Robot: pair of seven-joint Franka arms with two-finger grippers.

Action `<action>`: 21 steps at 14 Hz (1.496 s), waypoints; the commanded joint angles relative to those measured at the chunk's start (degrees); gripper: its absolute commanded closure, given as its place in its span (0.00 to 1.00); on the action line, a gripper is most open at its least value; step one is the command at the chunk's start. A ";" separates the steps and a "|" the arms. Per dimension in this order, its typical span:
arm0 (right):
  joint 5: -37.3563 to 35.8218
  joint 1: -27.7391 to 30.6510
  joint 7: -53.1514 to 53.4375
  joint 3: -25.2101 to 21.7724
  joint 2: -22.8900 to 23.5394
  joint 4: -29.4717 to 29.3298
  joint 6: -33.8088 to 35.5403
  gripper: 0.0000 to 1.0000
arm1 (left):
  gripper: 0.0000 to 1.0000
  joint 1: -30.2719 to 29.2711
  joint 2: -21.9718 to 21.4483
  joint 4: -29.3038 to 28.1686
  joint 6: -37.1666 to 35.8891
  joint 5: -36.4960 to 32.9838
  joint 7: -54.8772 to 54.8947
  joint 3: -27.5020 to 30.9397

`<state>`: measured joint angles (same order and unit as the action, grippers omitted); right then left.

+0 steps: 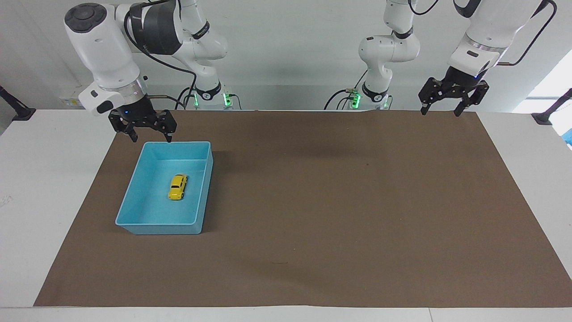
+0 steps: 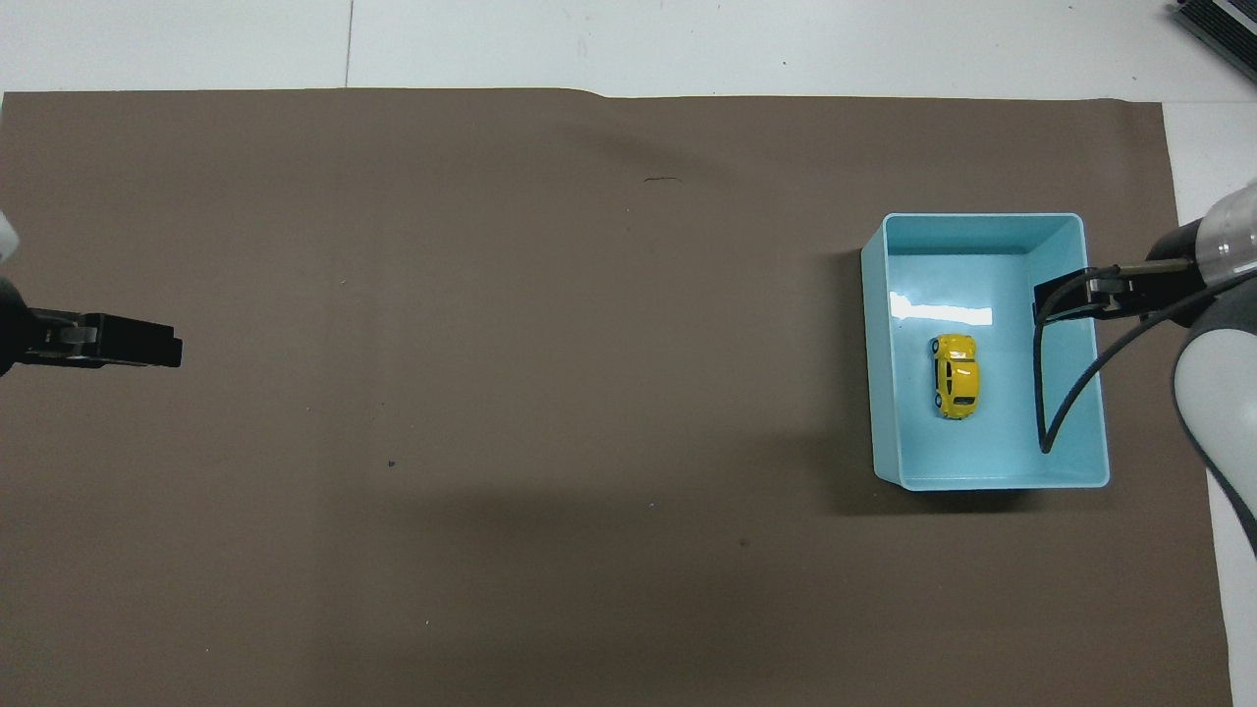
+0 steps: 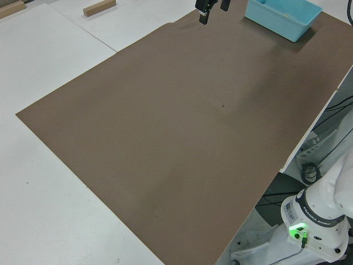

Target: Wind up and store yellow beetle car

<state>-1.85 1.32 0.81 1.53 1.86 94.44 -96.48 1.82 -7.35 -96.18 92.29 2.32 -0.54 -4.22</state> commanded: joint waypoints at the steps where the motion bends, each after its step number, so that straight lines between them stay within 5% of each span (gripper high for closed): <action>1: 0.98 -0.27 -0.89 -0.30 -0.46 -0.40 1.90 0.00 | 0.00 -1.03 -0.65 0.11 -1.06 0.41 0.80 -0.44; 6: 0.71 0.26 -3.52 -0.48 1.21 -5.23 7.97 0.00 | 0.00 -1.03 -0.65 0.11 -1.06 0.41 0.80 -0.44; 21: 2.47 0.26 -4.23 -0.48 1.48 -5.23 7.01 0.00 | 0.00 -1.11 -0.65 0.11 -1.06 0.41 0.80 -0.44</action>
<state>-0.74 1.19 -1.76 1.10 2.64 90.21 -89.73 1.82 -7.35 -96.18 92.29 2.32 -0.54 -4.22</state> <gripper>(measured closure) 0.000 0.000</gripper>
